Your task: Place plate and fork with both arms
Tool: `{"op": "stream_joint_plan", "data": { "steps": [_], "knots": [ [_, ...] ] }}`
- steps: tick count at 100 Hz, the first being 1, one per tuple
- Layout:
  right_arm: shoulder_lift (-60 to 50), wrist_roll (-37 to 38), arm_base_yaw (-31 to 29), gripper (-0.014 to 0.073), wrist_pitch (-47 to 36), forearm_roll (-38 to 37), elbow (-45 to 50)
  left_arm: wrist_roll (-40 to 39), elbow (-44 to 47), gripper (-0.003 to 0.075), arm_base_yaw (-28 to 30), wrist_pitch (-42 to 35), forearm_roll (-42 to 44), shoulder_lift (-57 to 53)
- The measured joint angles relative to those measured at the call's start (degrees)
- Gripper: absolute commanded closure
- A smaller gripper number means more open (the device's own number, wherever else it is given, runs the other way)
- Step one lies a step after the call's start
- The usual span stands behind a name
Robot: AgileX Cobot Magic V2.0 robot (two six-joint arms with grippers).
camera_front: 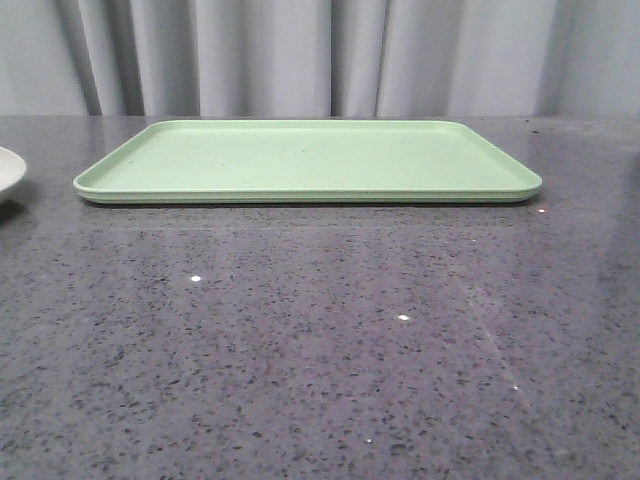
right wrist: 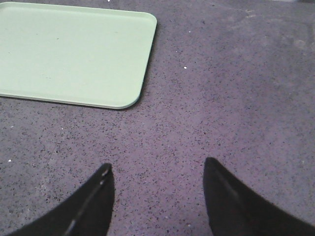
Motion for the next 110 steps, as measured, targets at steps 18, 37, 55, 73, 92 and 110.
{"op": "stream_joint_plan", "data": {
  "steps": [18,37,55,73,92,110],
  "knots": [
    [0.0,0.0,0.0,0.0176,0.0,0.1,0.0,0.8,-0.5,0.0741,1.2,2.2,-3.8,-3.0],
    [0.0,0.0,0.0,0.0176,0.0,0.1,0.0,1.3,-3.0,0.0741,1.2,5.2,-10.0,-4.3],
    [0.0,0.0,0.0,0.0176,0.0,0.1,0.0,2.1,-5.3,0.0741,1.0,6.6,-17.2,-4.4],
    [0.0,0.0,0.0,0.0176,0.0,0.1,0.0,2.3,-7.4,0.0741,-2.0,6.5,-17.7,-4.4],
    [0.0,0.0,0.0,0.0176,0.0,0.1,0.0,0.2,-9.3,0.0741,-9.1,3.7,-17.8,-2.5],
    [0.0,0.0,0.0,0.0176,0.0,0.1,0.0,-3.8,-12.7,0.0741,-18.3,-0.6,-17.4,2.1]
  ]
}}
